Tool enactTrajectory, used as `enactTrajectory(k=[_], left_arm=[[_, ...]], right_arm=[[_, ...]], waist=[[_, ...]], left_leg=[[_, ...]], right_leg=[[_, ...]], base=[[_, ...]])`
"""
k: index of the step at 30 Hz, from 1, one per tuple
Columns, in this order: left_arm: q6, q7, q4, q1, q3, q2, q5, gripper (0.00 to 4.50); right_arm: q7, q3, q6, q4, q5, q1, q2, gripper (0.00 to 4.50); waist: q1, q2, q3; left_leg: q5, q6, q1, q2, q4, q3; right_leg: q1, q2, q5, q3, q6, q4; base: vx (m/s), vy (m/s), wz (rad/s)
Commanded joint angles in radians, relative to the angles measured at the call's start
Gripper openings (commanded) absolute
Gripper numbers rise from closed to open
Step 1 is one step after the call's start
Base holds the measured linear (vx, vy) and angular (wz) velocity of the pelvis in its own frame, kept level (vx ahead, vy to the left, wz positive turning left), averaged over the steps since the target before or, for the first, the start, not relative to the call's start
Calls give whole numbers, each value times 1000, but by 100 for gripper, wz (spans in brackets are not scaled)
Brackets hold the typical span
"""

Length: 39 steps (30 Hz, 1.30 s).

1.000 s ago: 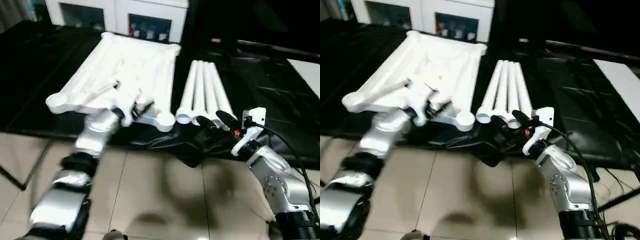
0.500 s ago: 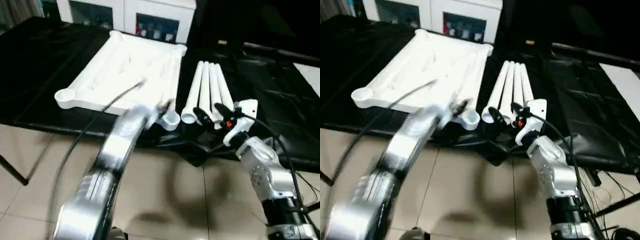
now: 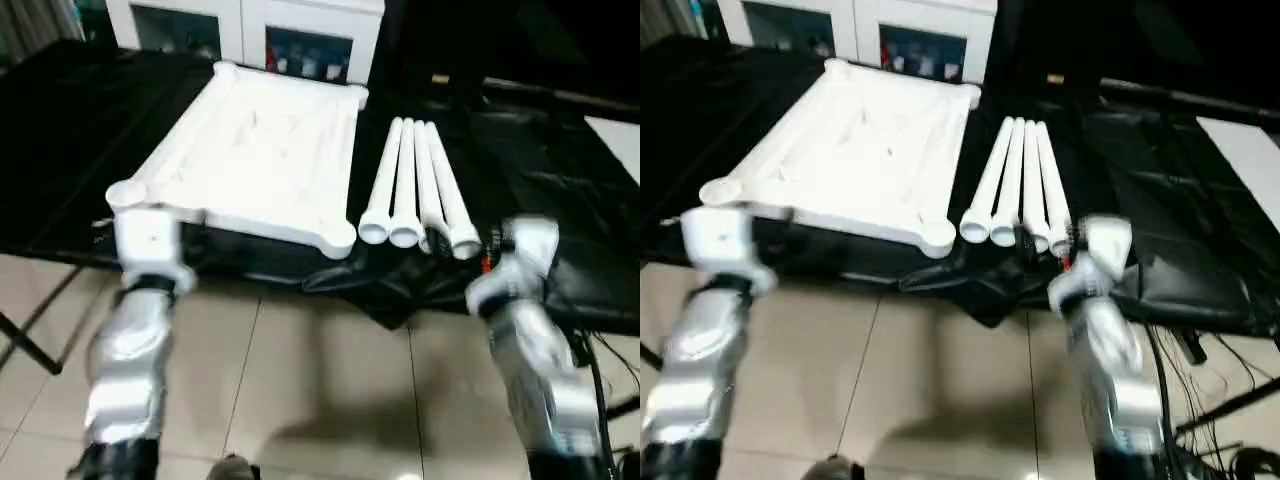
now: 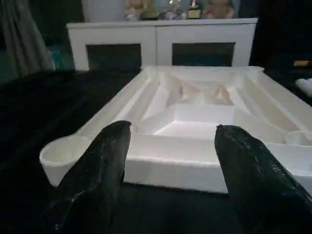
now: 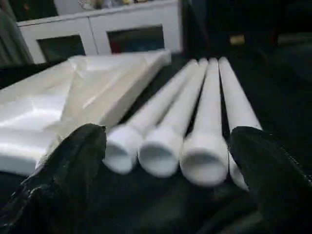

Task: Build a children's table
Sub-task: Move to table

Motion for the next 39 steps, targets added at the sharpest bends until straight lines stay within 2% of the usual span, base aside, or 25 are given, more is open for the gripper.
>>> enactTrajectory(k=[1,3,5,7,10,11,13,16,17,18,19,20,21,25,27,28,29,31,33,34,35,36,37,38,39], left_arm=[[-13,-15,-18,-10,-41,0,18,315],[-6,-6,-5,-20,-55,-11,33,315],[-5,-14,-7,-16,-65,-19,32,315],[-9,-11,-6,-13,-70,-20,37,315],[-27,-11,-24,10,-84,-21,27,315],[-23,-8,-37,31,-88,-23,26,315],[-13,26,-48,57,-93,-32,51,315],[15,70,-65,71,-95,-38,93,315],[20,73,-67,74,-91,-42,90,315],[22,77,-69,75,-86,-46,86,315],[24,82,-74,74,-80,-49,82,315],[29,89,-83,73,-73,-51,78,315],[10,81,-85,72,-71,-47,69,315],[45,68,-87,79,-79,-32,68,315],[48,66,-88,80,-87,-27,77,315],[34,42,-84,80,-94,-25,60,315],[24,28,-80,81,-97,-24,49,315],[27,49,-82,75,-92,-45,45,315],[32,47,-91,72,-97,-49,39,315],[32,46,-90,71,-97,-49,40,315],[30,46,-83,67,-99,-46,39,315],[21,46,-71,70,-107,-42,47,315],[21,47,-66,70,-111,-40,53,315],[27,43,-60,70,-117,-40,54,315],[28,38,-58,68,-121,-38,55,315]], right_arm=[[-10,-2,4,-34,-3,-5,-5,440],[-16,7,17,-26,-12,-20,-5,440],[-15,15,37,-47,-18,-24,-8,440],[-14,16,40,-51,-22,-27,-12,440],[2,22,58,-62,-22,-39,-26,440],[2,23,58,-55,-25,-41,-22,440],[-3,24,58,-60,-31,-47,-21,440],[15,39,71,-82,-22,-45,-25,440],[19,45,73,-83,-24,-44,-26,440],[22,49,73,-82,-28,-45,-26,440],[25,52,75,-83,-25,-48,-25,440],[28,55,78,-85,-21,-52,-23,440],[38,63,76,-65,-20,-65,-19,440],[34,60,92,-60,-22,-82,-22,440],[41,61,91,-69,-23,-83,-25,440],[38,58,87,-61,-32,-86,-29,440],[36,56,83,-54,-37,-88,-31,440],[22,41,83,-41,-47,-96,-36,440],[24,37,90,-44,-42,-98,-39,440],[24,37,89,-43,-43,-99,-39,440],[26,40,87,-39,-47,-101,-40,440],[24,41,81,-30,-55,-99,-42,440],[22,40,81,-26,-58,-98,-44,440],[25,39,85,-26,-55,-93,-47,440],[28,39,88,-31,-53,-89,-50,440]], waist=[[-6,18,-59],[-1,13,-61],[32,1,-61],[34,-1,-59],[-6,27,-79],[-71,28,-93],[-88,50,-88],[-70,1,-82],[-44,-36,-81],[-23,-9,-63],[-39,11,-59],[-83,51,-57],[-73,62,-54],[-69,74,-61],[-49,-13,-94],[-35,-38,-85],[-11,-12,-62],[-28,10,-47],[-59,34,-34],[-66,40,-31],[-46,52,-27],[0,49,-42],[-31,9,-39],[-33,-12,-4],[-23,-4,0]], left_leg=[[-284,-40,30,45,-86,-24],[-222,49,7,35,-59,-16],[-208,74,-6,40,48,-33],[-210,55,-20,31,57,-51],[-116,178,71,15,-45,-22],[25,389,121,20,-59,-76],[433,640,113,51,-51,-81],[245,466,51,81,-78,-37],[-98,246,21,22,-14,-15],[-176,88,10,45,53,-98],[-183,33,20,61,20,-129],[-405,-57,33,190,-116,-213],[-525,-187,22,190,-161,-174],[-586,-238,26,63,-165,-84],[-335,-121,13,15,-30,-84],[-231,-44,-8,6,-2,-77],[-98,19,-18,16,4,-86],[-347,-49,3,46,-67,-91],[-968,-187,45,59,-117,-118],[-1041,-190,34,58,-151,-111],[-1113,-172,-31,55,-240,-64],[-971,-135,-14,20,-216,14],[-854,-121,19,24,-177,29],[-315,20,88,-15,193,-66],[-159,51,-65,-55,220,-121]], right_leg=[[5,-91,2,52,-115,-99],[20,-134,-16,79,-110,-121],[27,-212,-170,220,-83,-164],[33,-190,-234,244,-86,-162],[-42,-13,-52,135,-73,-83],[-100,31,-12,24,-45,29],[-156,5,-55,-40,61,113],[-101,-60,27,-17,43,39],[-61,-190,-23,71,-21,-82],[-28,-284,-111,112,-185,-120],[-24,-212,-166,53,-219,-106],[-41,-44,-215,-22,-91,-20],[-80,4,-102,-49,-17,104],[-46,-3,13,-68,-43,44],[-21,-199,-110,42,-71,-98],[2,-238,-180,44,-58,-142],[2,-243,-268,42,-81,-159],[5,-148,-512,-22,-104,-142],[16,-87,-633,-67,-55,-123],[44,-62,-573,-77,-66,-91],[133,-8,-342,-91,-70,80],[131,1,-310,-71,-67,63],[94,-45,-536,-26,-75,15],[-1,-276,-1068,75,-195,-275],[166,-245,-1020,109,-229,-226]], base=[[0,0,0],[0,0,0],[-11,81,-23],[4,134,-47],[24,245,-49],[13,271,-24],[1,245,-15],[-64,159,-6],[-89,121,-9],[-89,121,-9],[-70,123,-23],[-89,84,-12],[-89,84,-12],[-99,-4,14],[-90,-99,-3],[-80,-93,-20],[-80,-34,-27],[-79,-16,-30],[-78,28,-32],[-51,24,-22],[-55,-4,-5],[-55,-4,-5],[14,-86,5],[136,-76,-8],[136,-76,-8]])
